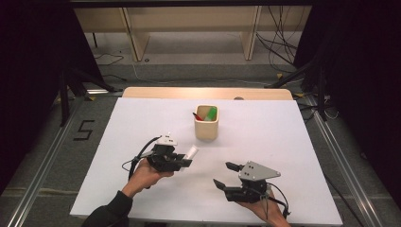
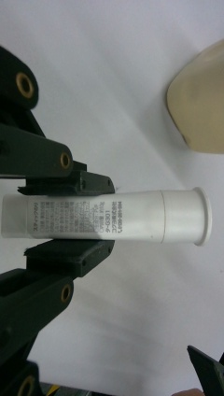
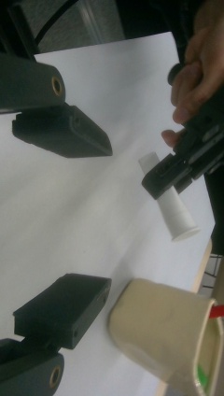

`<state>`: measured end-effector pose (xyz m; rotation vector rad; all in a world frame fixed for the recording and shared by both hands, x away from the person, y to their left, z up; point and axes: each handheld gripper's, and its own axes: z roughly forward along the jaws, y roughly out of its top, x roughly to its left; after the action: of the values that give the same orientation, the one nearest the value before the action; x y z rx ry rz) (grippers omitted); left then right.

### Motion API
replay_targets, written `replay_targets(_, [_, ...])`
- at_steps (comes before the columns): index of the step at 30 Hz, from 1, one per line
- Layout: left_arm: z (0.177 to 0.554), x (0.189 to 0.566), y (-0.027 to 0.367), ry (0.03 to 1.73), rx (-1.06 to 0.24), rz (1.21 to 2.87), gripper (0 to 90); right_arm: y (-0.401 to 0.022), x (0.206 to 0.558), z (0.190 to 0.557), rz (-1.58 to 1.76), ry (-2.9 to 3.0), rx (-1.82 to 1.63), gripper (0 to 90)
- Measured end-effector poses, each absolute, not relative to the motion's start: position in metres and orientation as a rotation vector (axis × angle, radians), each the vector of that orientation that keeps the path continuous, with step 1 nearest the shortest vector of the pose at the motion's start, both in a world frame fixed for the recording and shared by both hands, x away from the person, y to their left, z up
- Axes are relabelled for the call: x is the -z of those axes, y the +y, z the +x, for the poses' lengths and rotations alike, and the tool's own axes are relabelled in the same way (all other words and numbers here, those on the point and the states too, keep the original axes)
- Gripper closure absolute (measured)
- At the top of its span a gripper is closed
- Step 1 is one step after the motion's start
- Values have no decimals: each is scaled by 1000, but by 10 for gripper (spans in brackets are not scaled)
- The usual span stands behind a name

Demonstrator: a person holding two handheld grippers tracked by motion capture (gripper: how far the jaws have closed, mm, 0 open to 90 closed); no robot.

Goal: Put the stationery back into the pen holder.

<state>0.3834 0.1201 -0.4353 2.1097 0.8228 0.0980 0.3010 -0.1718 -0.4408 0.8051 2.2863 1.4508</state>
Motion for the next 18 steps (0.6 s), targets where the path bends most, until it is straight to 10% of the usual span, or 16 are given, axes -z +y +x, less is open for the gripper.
replay_targets(18, [391, 428, 118, 857, -175, 2006, 703, -195, 442, 302, 983, 2221, -1552, 267])
